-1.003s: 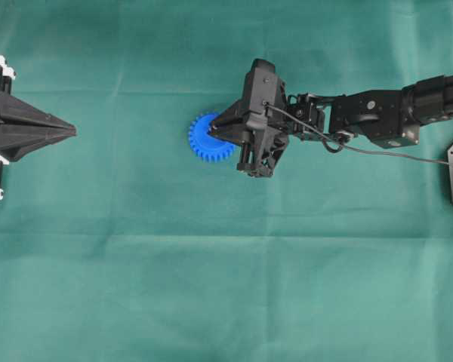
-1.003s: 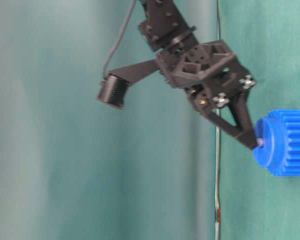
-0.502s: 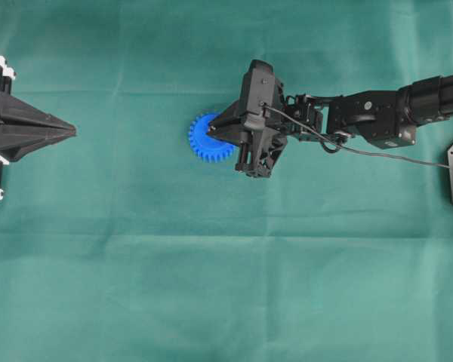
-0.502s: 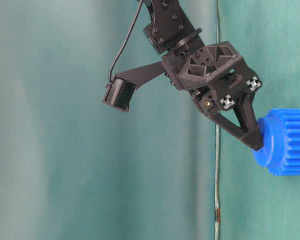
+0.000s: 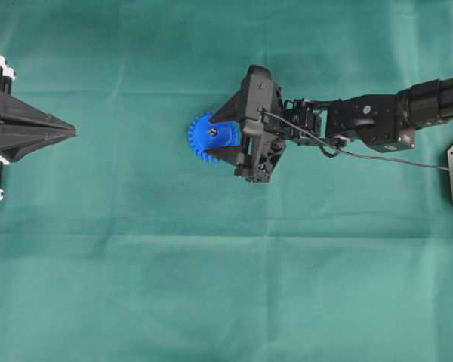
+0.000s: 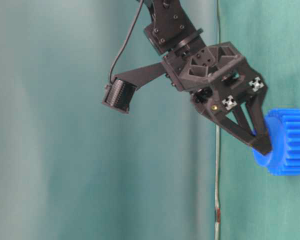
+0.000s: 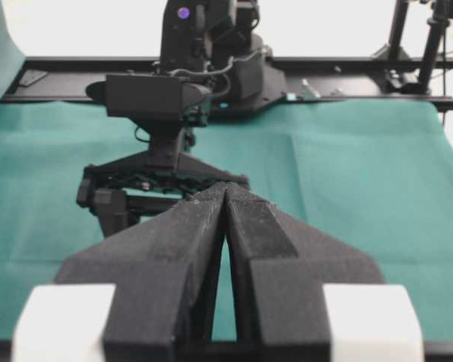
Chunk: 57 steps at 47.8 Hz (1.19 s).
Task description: Insert the shaft placed at a random location into the center hole of the medium gear at another random location.
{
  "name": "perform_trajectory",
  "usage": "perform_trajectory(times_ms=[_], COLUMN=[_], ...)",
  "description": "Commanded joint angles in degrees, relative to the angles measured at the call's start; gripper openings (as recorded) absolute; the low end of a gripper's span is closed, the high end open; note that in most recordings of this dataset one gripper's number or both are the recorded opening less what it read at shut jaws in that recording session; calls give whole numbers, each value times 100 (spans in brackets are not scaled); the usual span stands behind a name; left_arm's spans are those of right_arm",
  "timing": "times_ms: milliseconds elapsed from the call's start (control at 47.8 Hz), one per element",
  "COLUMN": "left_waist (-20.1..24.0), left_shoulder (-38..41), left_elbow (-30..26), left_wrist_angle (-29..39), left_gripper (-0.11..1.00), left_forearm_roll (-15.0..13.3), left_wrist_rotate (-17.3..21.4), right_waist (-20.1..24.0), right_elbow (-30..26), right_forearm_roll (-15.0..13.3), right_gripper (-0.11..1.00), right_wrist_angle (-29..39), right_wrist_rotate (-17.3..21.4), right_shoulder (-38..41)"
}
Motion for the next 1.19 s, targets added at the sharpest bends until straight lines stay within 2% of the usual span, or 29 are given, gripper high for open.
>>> perform_trajectory(times_ms=[0,146,481,815,1171], left_waist=[9,9,9,9,9], left_shoulder=[35,35,35,35,35], left_elbow=[-105,-105,-114,-105,-105], left_wrist_angle=[-35,-35,-35,-26,-26], left_gripper=[0,0,0,0,0], left_forearm_roll=[18,18,18,18,18], left_wrist_rotate=[-9,-9,-9,-9,-9], right_waist=[-18,-18,-44,-62,-62], right_elbow=[-114,-70,79,185,853], right_forearm_roll=[18,18,-18,-26,0], right_gripper=[85,75,75,75,75], right_wrist_angle=[-18,9,193,176,-18], right_wrist_rotate=[9,-26,-79,-79,-62], right_shoulder=[-299,-659,-1503,-1661,-2382])
